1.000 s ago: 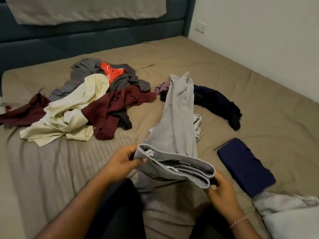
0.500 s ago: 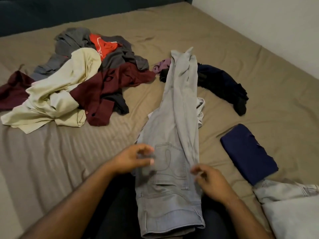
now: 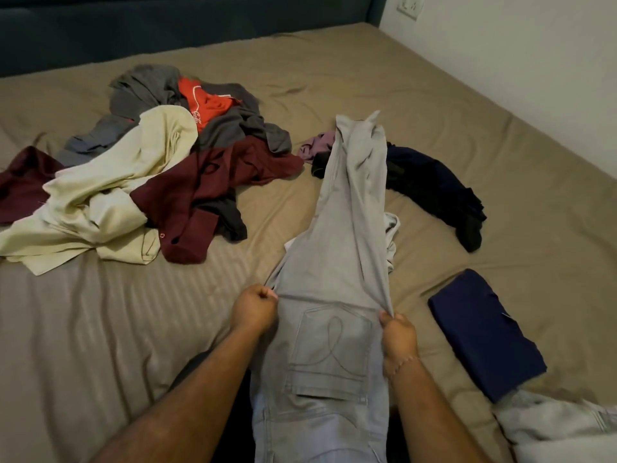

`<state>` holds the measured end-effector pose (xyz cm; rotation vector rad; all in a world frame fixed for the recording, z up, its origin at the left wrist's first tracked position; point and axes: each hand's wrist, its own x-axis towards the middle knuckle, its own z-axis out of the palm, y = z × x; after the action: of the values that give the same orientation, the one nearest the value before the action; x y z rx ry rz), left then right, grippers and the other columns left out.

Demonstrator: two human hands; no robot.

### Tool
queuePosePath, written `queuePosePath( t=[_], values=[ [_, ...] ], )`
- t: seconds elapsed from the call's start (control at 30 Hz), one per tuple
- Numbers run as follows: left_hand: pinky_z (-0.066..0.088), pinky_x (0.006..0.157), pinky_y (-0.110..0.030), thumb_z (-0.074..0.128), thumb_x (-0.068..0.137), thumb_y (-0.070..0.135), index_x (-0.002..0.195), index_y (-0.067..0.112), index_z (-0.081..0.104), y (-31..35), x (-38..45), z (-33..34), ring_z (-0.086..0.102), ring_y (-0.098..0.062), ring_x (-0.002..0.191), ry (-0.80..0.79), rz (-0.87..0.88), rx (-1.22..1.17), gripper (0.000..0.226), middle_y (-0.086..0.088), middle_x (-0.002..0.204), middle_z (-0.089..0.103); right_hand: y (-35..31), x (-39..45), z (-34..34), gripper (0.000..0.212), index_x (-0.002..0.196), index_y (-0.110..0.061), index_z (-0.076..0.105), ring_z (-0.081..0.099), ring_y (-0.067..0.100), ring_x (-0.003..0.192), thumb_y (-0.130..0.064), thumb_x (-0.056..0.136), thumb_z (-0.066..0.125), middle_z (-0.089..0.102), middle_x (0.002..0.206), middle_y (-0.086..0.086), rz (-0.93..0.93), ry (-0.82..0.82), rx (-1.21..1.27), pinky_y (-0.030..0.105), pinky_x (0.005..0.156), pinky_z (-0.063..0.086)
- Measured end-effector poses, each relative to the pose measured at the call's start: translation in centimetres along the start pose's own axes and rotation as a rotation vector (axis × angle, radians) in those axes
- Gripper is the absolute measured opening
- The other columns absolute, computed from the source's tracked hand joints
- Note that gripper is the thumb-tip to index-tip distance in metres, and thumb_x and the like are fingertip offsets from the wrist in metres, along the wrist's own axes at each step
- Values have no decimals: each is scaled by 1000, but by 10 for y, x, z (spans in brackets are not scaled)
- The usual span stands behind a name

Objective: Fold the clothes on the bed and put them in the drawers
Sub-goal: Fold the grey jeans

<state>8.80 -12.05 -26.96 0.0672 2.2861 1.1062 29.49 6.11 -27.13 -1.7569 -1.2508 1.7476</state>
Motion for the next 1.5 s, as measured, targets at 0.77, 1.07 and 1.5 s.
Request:
queuePosePath(
  t=[0.77,1.07,1.5],
  values=[
    [56,84,-40,69,91,22,101,13,65,43,40,23,65,-27,90,-103,271,216,14,-8,98,67,-30,43,3,28,108,-13,70,73,29,97,-37,94,74,77,103,7,-120,-24,-84,39,86,59],
    [45,111,-44,78,90,24,147,4,43,-30,-67,27,54,-33,126,42,-30,-135,70,-17,138,51,24,-18,-39,66,134,-16,60,69,21,107,-33,78,91,71,125,3,-33,-288,-444,44,100,57],
    [49,110,-43,91,77,40,148,4,42,-54,-130,6,60,-30,126,-134,-121,-284,93,-12,144,54,73,-95,-75,58,147,-12,45,67,32,118,3,96,66,68,132,13,-95,-443,-189,49,104,54]
  ],
)
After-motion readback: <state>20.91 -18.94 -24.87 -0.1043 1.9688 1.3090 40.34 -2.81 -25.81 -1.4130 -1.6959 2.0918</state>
